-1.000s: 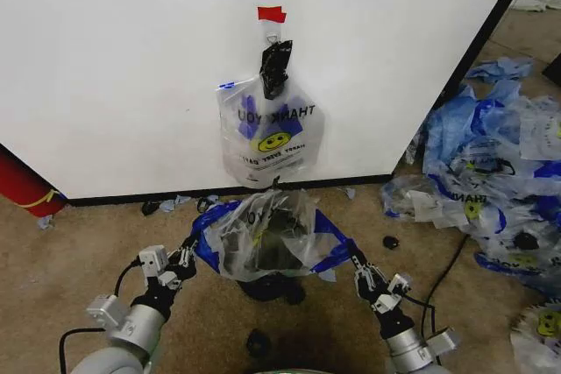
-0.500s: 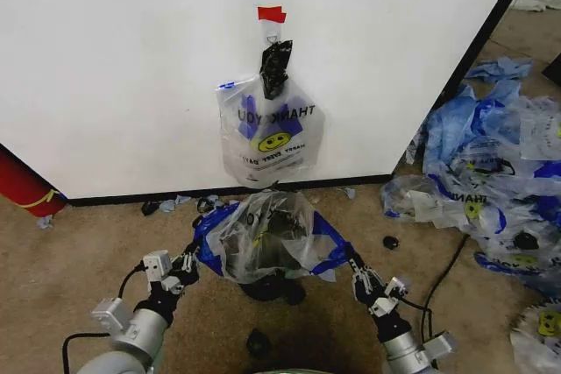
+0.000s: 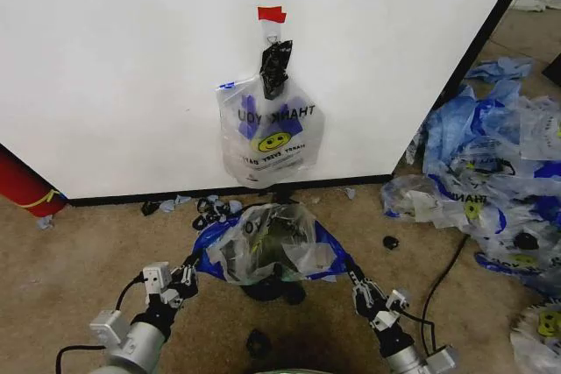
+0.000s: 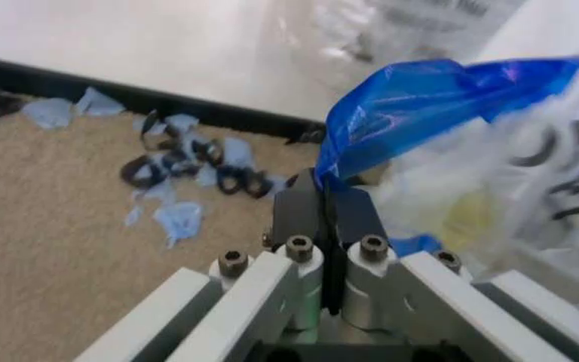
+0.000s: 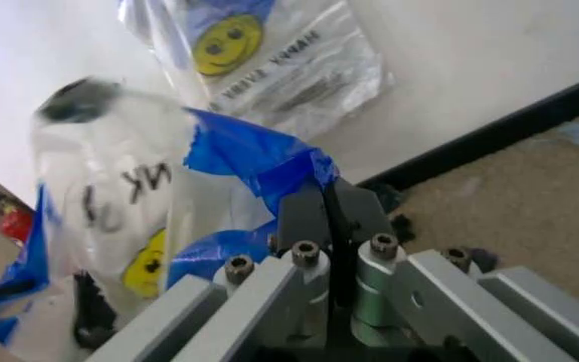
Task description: Pick up the garbage bag from the wall and place it over the trash bin.
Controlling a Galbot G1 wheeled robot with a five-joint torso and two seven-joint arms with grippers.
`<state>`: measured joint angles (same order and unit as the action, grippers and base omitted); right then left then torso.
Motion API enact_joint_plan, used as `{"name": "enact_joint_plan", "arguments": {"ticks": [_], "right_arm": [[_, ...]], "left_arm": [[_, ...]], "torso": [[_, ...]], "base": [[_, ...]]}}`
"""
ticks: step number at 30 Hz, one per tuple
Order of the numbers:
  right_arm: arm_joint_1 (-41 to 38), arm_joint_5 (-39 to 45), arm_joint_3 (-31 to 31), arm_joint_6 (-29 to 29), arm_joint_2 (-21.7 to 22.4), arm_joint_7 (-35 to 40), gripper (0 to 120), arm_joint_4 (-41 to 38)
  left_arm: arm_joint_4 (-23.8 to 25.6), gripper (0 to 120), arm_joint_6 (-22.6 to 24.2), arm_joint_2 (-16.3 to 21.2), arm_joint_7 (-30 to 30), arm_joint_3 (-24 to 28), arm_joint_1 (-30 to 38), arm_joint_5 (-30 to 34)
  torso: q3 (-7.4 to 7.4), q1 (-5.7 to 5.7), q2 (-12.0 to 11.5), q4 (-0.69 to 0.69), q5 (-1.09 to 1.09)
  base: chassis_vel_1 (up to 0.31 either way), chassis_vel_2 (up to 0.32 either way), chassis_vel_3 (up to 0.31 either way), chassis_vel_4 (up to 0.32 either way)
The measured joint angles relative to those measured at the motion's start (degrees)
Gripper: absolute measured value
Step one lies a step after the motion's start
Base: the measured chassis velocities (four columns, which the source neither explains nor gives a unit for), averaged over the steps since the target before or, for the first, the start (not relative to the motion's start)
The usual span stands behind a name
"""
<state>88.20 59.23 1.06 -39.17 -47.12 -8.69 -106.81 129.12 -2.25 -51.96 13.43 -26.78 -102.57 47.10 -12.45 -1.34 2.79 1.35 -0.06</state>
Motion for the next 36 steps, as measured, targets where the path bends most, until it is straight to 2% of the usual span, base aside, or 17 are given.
{"name": "enact_joint_plan", "arguments": {"ticks": [12,36], "right_arm": [[0.65,-0.08,0.57,-0.07,0.33,0.18,0,0.22],[-3.17,-1.92,-0.38,0.72,-1.32,3.67,0,4.63]], "left_arm": [[0.71,0,0.76,0.52,1.83,0.22,-0.37,-0.13],[-4.88,0,1.30,0.38,3.05,2.50,4.10,-0.04]], "torso": [[0.00,0.00,0.00,0.00,0.00],[0.00,0.00,0.00,0.00,0.00]], "base": [[0.000,0.000,0.000,0.000],[0.000,0.000,0.000,0.000]]}}
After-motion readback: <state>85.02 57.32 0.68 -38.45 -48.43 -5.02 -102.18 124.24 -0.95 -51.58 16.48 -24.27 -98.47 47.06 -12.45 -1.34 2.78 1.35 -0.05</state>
